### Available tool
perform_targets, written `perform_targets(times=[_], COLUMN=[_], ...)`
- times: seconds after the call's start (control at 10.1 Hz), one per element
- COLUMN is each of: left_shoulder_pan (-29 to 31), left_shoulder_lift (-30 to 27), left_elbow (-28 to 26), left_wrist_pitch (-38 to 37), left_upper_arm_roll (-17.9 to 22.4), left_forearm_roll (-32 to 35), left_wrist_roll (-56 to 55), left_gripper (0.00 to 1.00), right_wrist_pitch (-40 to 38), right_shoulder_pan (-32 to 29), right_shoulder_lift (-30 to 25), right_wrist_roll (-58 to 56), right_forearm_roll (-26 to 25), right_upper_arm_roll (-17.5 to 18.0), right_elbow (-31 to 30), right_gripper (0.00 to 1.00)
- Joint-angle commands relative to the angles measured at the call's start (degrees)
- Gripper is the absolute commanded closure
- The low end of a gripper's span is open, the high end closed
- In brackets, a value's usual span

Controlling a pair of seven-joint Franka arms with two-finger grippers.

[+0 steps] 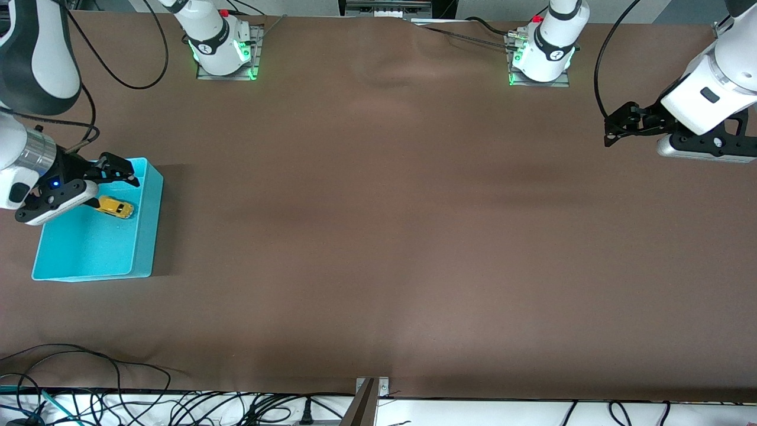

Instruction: Wind up and store yellow beetle car

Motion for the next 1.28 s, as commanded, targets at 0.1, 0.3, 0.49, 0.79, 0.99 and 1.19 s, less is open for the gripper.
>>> perform_targets(times=[0.1,0.3,0.49,0.79,0.99,1.19], left_shoulder_pan=[0.2,0.2,0.2,0.1,0.1,0.1], left_shoulder_lift=[0.8,0.8,0.8,0.8,0.8,0.8], left_elbow=[1.7,1.7,1.7,1.7,1.7,1.7], left_wrist_pitch=[-0.5,-0.5,-0.5,-0.5,-0.5,-0.5], left_upper_arm_roll=[0.0,0.0,0.0,0.0,0.0,0.0], left_forearm_roll=[-1.4,-1.4,-1.4,-1.5,-1.5,-1.5], left_wrist_roll=[-0.2,-0.2,-0.2,-0.2,-0.2,-0.2], left_gripper=[0.00,0.00,0.00,0.00,0.00,0.00], right_wrist_pitch=[-3.1,-6.8,-9.0,-9.8,-9.8,-10.1], right_shoulder_pan=[-0.1,0.1,-0.2,-0.6,-0.7,-0.8], right_shoulder_lift=[-3.6,-4.8,-7.7,-8.2,-8.1,-8.1], right_wrist_roll=[10.7,20.2,25.9,25.8,25.9,25.8], right_forearm_roll=[-3.0,-4.9,-9.4,-9.1,-9.2,-9.3], right_upper_arm_roll=[0.5,1.2,3.7,3.5,3.5,3.5], right_elbow=[-0.1,0.9,1.1,1.8,2.0,2.0], right_gripper=[0.00,0.00,0.00,0.00,0.00,0.00])
